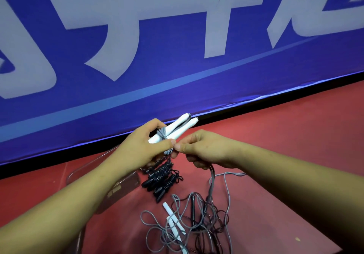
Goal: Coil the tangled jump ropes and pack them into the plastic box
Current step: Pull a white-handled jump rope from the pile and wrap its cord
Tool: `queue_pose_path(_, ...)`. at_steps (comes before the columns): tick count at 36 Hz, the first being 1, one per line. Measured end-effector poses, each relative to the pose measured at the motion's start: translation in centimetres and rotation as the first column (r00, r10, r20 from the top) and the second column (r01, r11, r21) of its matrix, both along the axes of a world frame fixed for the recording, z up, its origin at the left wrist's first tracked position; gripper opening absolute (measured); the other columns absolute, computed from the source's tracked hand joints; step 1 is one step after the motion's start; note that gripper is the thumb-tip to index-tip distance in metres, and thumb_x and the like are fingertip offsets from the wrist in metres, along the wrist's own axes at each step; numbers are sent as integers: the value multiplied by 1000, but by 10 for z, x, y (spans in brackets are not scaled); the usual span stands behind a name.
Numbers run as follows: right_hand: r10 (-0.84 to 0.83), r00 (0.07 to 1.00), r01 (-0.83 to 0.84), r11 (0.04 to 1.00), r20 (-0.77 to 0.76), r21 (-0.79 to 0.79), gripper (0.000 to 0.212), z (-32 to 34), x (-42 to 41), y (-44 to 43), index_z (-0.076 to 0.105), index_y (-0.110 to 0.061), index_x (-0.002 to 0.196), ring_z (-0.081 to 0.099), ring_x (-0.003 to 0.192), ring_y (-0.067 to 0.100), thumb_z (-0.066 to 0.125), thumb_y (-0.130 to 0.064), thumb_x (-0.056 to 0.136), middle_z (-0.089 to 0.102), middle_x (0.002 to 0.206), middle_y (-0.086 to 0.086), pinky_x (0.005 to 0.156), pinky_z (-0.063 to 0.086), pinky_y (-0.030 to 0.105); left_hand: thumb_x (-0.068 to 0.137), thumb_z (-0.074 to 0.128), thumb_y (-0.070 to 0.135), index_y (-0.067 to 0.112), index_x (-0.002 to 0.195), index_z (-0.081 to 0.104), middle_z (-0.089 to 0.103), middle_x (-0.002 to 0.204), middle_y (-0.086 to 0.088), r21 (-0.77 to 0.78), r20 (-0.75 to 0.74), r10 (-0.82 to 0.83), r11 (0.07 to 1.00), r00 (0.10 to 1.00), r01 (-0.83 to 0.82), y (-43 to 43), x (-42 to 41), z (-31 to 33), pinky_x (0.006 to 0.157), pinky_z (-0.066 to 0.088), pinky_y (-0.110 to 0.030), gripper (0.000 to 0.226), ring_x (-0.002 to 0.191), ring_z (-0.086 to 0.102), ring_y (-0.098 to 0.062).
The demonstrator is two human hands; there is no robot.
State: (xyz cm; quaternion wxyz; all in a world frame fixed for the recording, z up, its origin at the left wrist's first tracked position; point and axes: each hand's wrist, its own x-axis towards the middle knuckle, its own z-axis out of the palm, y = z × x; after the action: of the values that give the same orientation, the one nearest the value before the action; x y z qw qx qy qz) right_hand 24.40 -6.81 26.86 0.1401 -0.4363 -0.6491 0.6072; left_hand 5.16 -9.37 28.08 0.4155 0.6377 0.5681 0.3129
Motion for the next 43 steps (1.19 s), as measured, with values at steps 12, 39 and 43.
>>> queue_pose_path(12, 48, 961, -116, 964, 273, 238, 15, 10, -12, -3, 66, -11, 90, 43, 53, 21, 57, -21, 98, 44, 67, 11, 51, 43, 28, 85, 71, 21, 17, 88, 42, 58, 49, 3, 16, -250, 77, 997, 965, -76, 13, -16, -6, 42, 35, -24, 29, 40, 40, -16)
queue_pose_path(39, 13, 991, -79, 855, 131, 513, 19, 25, 2, 3, 75, -14, 78, 43, 47, 5, 87, -26, 71, 56, 55, 1, 47, 36, 21, 80, 75, 48, 27, 97, 63, 67, 79, 1, -66, -471, -436, 884, 767, 462, -7, -7, 0, 68, 48, -37, 29, 71, 61, -17)
queue_pose_path(43, 32, 998, -11, 938, -54, 345, 6, 28, 10, 7, 75, -13, 82, 51, 57, 5, 80, -17, 80, 65, 67, 0, 56, 40, 19, 71, 68, 54, 19, 95, 63, 64, 79, -4, -12, -389, -419, 893, 821, 450, -9, -9, 11, 63, 47, -35, 43, 65, 56, -14)
